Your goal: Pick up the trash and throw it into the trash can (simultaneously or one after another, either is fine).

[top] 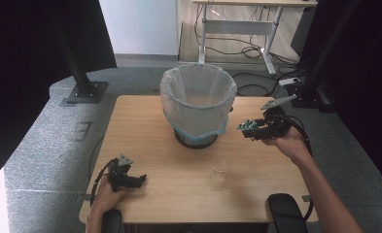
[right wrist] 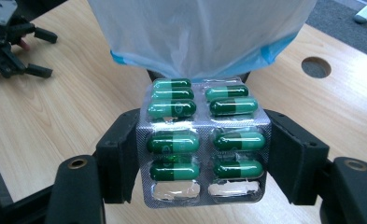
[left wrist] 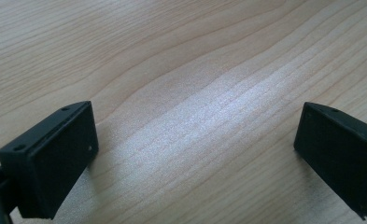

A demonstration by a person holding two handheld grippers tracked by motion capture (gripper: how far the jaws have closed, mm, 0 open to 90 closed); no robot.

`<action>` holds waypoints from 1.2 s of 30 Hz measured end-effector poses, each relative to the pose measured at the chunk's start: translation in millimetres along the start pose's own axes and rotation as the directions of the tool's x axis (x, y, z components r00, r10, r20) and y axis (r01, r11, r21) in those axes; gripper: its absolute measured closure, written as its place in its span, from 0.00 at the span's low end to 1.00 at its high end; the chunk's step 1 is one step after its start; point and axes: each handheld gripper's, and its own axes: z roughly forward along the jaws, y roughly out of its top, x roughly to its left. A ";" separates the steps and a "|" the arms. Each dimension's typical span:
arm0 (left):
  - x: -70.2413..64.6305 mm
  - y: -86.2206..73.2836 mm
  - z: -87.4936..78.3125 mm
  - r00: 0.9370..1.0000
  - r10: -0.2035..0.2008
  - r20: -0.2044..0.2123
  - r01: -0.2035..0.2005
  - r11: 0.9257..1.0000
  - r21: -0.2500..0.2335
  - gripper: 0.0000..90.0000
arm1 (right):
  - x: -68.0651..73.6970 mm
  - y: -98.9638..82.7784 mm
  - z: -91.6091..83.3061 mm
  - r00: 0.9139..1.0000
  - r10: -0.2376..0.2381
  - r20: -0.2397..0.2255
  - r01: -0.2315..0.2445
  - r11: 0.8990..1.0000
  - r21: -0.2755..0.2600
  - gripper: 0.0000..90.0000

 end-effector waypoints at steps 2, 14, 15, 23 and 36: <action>0.0 0.0 0.0 1.000 0.000 0.000 0.000 1.000 0.000 0.00 | -0.6 7.6 -2.6 1.000 0.001 -0.005 -0.001 1.000 -0.006 0.37; 0.0 0.0 0.0 1.000 0.000 0.000 0.000 1.000 0.000 0.00 | -3.2 35.1 -11.5 1.000 0.005 -0.008 -0.005 1.000 -0.024 0.37; 0.0 0.0 0.0 1.000 0.000 0.000 0.000 1.000 0.000 0.00 | -3.3 40.4 -13.2 1.000 0.003 -0.008 -0.003 1.000 -0.026 0.37; 0.1 0.0 0.0 1.000 0.000 0.000 0.000 1.000 0.000 0.00 | -4.3 59.9 -18.2 1.000 0.001 -0.004 -0.002 0.999 -0.037 0.37; 0.0 0.0 0.0 1.000 -0.001 0.001 0.001 1.000 0.000 0.00 | -5.8 91.6 -19.9 1.000 0.006 0.003 -0.006 0.999 -0.047 0.37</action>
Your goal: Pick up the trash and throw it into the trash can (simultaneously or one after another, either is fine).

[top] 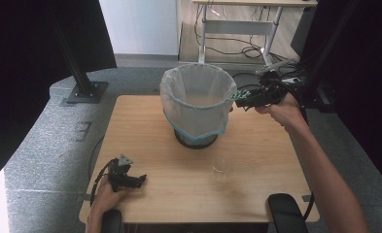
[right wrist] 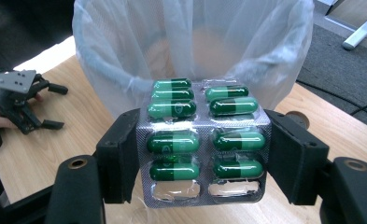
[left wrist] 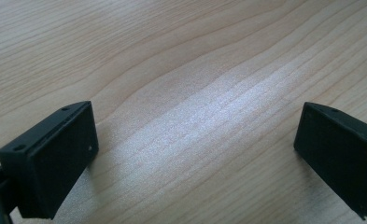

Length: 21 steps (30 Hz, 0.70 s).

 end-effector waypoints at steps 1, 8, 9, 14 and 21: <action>0.0 0.0 0.0 1.000 0.000 0.000 0.000 1.000 0.000 0.00 | 0.2 3.4 0.3 1.000 -0.005 0.005 0.005 1.000 0.002 0.37; 0.1 0.1 0.2 1.000 0.001 0.000 -0.001 1.000 0.000 0.00 | 1.3 25.0 6.3 1.000 -0.021 0.011 0.021 1.000 0.002 0.37; 0.1 0.1 0.2 1.000 0.001 0.000 -0.001 1.000 0.000 0.00 | 1.3 25.0 6.3 1.000 -0.021 0.011 0.021 1.000 0.002 0.37; 0.1 0.1 0.1 1.000 0.001 0.001 -0.001 1.000 0.000 0.00 | 2.9 40.8 14.1 0.999 -0.036 0.019 0.036 0.999 0.004 0.37; 0.1 0.1 0.2 1.000 0.001 0.001 -0.001 1.000 0.000 0.00 | 5.8 54.4 22.8 0.999 -0.046 0.017 0.046 0.999 0.002 0.37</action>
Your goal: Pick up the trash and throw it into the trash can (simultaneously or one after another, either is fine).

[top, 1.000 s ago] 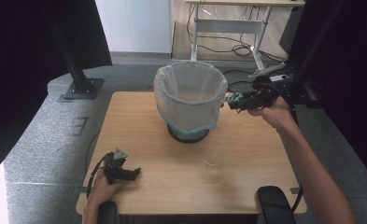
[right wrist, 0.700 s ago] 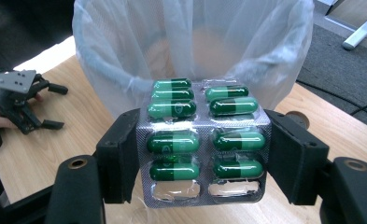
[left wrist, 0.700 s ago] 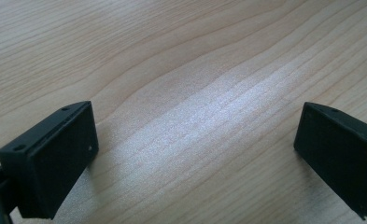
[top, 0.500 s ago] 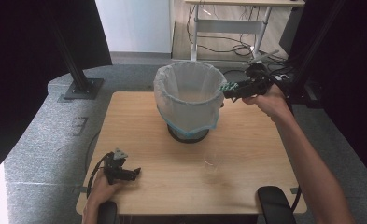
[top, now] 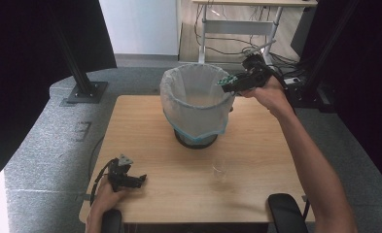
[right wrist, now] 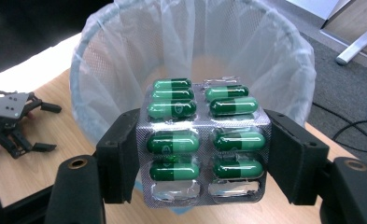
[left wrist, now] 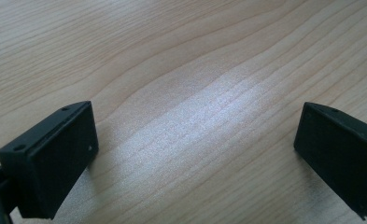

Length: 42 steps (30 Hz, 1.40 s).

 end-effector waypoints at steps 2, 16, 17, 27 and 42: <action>0.0 0.0 0.0 1.000 0.000 -0.001 0.000 1.000 0.000 0.00 | 0.7 7.2 4.6 1.000 -0.005 0.004 0.005 1.000 -0.001 0.37; 0.1 0.1 0.0 1.000 0.002 0.001 -0.002 1.000 0.000 0.00 | 1.0 29.6 20.4 1.000 -0.011 0.011 0.011 1.000 -0.014 0.37; 0.2 0.1 0.1 1.000 0.002 0.002 -0.002 1.000 0.000 0.00 | 0.8 33.1 23.3 1.000 -0.013 0.015 0.013 1.000 -0.015 0.37; 0.2 0.2 0.2 1.000 0.002 0.002 -0.002 1.000 -0.001 0.00 | -0.5 42.5 39.6 1.000 -0.010 0.022 0.010 1.000 -0.011 0.37; 0.3 0.2 0.1 1.000 0.004 0.002 -0.004 1.000 0.000 0.00 | -0.5 50.7 81.4 0.999 -0.009 0.031 0.008 1.000 0.028 0.37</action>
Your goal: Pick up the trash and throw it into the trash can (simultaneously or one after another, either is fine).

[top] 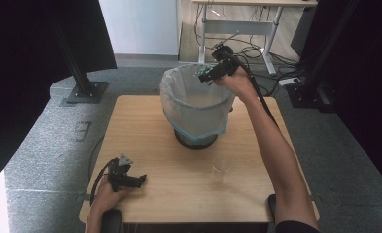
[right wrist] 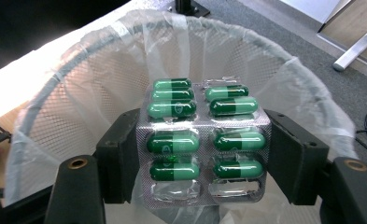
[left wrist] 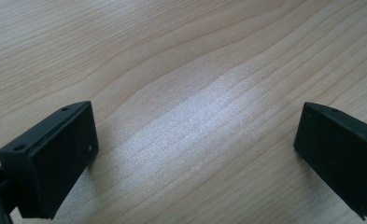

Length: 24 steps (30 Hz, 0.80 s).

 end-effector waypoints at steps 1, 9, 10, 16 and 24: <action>0.0 0.0 0.0 1.000 0.000 0.000 0.000 1.000 0.000 0.00 | 0.2 -0.1 3.0 1.000 -0.002 0.001 0.002 1.000 0.005 0.37; 0.0 0.0 0.0 1.000 -0.001 0.001 0.001 1.000 0.000 0.00 | 0.3 -3.0 19.7 1.000 -0.010 0.017 0.009 0.998 0.054 0.37; -0.1 0.0 0.0 1.000 -0.001 0.001 0.001 1.000 0.000 0.00 | -0.1 -3.4 20.7 1.000 -0.014 0.017 0.013 0.998 0.058 0.37; -0.1 0.0 0.0 1.000 -0.001 0.001 0.001 1.000 0.000 0.00 | 0.1 -6.0 26.3 1.000 -0.012 -0.017 0.013 0.996 0.084 0.30; -0.1 0.0 0.1 1.000 -0.001 0.001 0.001 1.000 0.000 0.00 | 0.9 -7.6 27.0 0.999 -0.032 -0.023 0.033 0.997 0.076 0.18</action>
